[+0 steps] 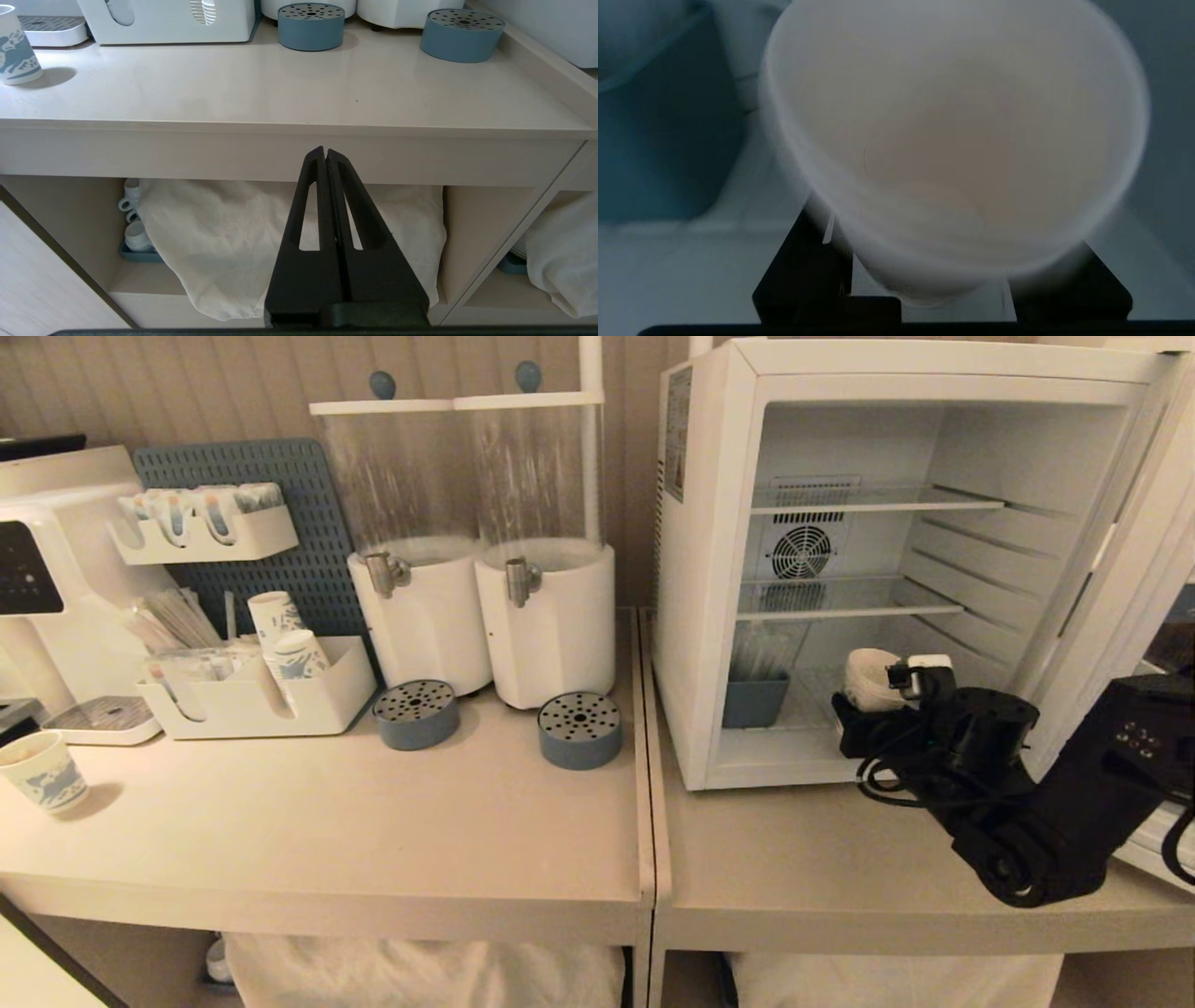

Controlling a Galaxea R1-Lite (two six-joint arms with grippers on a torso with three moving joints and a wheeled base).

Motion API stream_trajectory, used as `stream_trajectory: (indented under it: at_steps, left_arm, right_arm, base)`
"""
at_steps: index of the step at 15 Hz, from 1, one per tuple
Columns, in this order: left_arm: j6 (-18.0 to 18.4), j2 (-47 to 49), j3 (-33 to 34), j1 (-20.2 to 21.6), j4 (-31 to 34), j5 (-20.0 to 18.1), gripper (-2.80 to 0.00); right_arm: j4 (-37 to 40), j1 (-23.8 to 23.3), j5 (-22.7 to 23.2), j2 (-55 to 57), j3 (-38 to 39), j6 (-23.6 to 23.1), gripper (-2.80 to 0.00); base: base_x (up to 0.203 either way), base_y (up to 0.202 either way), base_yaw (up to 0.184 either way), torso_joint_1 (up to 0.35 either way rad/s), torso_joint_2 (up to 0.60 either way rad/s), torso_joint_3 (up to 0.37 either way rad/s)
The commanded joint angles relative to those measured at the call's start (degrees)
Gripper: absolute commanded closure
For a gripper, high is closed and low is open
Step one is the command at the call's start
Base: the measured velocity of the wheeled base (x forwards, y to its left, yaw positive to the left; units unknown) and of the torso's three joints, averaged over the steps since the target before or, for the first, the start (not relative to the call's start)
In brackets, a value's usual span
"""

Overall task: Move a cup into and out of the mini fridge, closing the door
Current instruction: Put the paper cup in the freezer

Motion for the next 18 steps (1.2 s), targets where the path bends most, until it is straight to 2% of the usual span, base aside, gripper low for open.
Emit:
stream_trajectory:
  at_steps: [1, 3, 6, 9, 14, 18]
  left_arm:
    - [-0.03, -0.01, 0.01, -0.01, 0.00, 0.02, 0.00]
    - [-0.03, -0.01, 0.01, -0.01, 0.00, 0.02, 0.00]
    - [-0.03, -0.01, 0.01, 0.06, 0.00, 0.02, 0.00]
    - [-0.03, -0.01, 0.01, 0.04, 0.00, 0.02, 0.00]
    - [-0.03, -0.01, 0.01, -0.01, 0.00, 0.02, 0.00]
    - [-0.03, -0.01, 0.01, -0.01, 0.00, 0.02, 0.00]
  right_arm:
    - [4.23, -0.87, 0.02, 2.11, -4.63, -0.14, 0.00]
    - [9.44, -1.85, 0.20, 2.91, -8.63, -0.15, 0.00]
    - [10.96, -2.12, 0.21, 3.94, -10.01, -0.15, 0.00]
    - [16.70, -2.54, -0.16, 7.43, -16.61, -0.06, 0.00]
    - [24.36, -2.60, -2.64, 9.66, -25.18, -0.15, 0.00]
    - [28.24, -2.73, -3.55, 10.80, -28.66, -0.15, 0.00]
  base:
    - [0.000, 0.000, 0.000, 0.000, 0.00, 0.000]
    - [0.000, 0.000, 0.000, 0.000, 0.00, 0.000]
    - [0.000, 0.000, 0.000, 0.000, 0.00, 0.000]
    - [0.000, 0.000, 0.000, 0.000, 0.00, 0.000]
    - [0.000, 0.000, 0.000, 0.000, 0.00, 0.000]
    - [0.000, 0.000, 0.000, 0.000, 0.00, 0.000]
